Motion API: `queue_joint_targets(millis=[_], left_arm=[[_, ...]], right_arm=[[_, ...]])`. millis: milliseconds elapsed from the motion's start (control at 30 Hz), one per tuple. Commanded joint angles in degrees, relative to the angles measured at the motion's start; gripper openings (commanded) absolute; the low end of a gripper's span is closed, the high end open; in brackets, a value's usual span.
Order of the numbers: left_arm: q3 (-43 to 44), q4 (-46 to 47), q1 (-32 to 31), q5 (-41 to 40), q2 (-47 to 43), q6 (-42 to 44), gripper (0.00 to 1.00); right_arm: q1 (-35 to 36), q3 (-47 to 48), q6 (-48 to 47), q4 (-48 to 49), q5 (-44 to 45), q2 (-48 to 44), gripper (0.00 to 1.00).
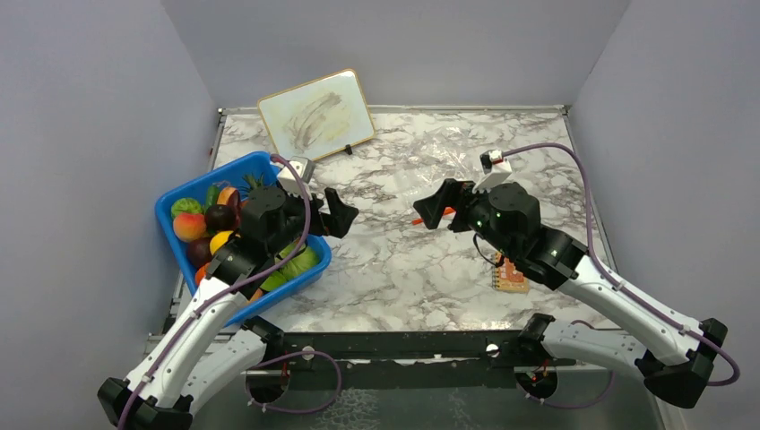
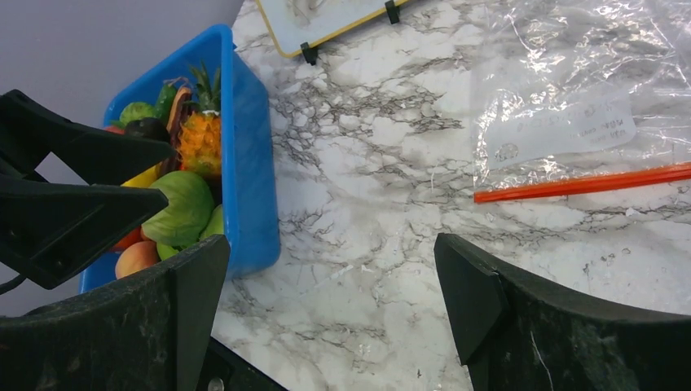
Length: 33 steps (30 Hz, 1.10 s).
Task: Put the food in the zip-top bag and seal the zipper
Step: Pick up the zipper food storage bag at the center of the board.
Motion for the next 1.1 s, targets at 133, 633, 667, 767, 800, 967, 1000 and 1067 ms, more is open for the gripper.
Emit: queue_joint_targets(millis=[133, 633, 667, 767, 800, 967, 1000, 1067], left_arm=[[0.0, 1.1, 0.4, -2.2, -2.4, 0.9, 1.0], [-4.3, 2.0, 0.4, -4.9, -4.1, 2.0, 1.0], [-4.7, 2.4, 0.4, -4.5, -4.3, 2.1, 1.0], [-5.2, 2.9, 0.4, -3.2, -4.5, 2.9, 1.0], [-5.6, 3.2, 0.3, -3.2, -4.6, 3.0, 1.0], [-6.8, 3.9, 0.4, -3.3, -5.3, 3.8, 1.0], [-7.0, 4.0, 0.4, -3.3, -5.8, 3.9, 1.0], [-7.4, 4.3, 0.4, -3.5, -6.7, 4.5, 1.0]], right_arm=[[0.4, -1.5, 1.0, 1.4, 1.9, -0.8, 1.0], [0.5, -0.7, -6.9, 3.1, 3.2, 8.4, 0.98], [0.5, 0.0, -7.4, 2.5, 2.8, 10.4, 0.97], [0.5, 2.7, -7.8, -0.2, 2.8, 17.2, 0.93], [0.5, 3.0, -8.0, -0.5, 3.0, 18.8, 0.89], [-0.2, 4.2, -5.1, -1.4, 7.4, 25.0, 0.7], [-0.6, 4.4, -4.4, -1.3, 7.4, 25.8, 0.67], [-2.0, 4.6, -3.2, -0.1, 7.0, 26.9, 0.61]])
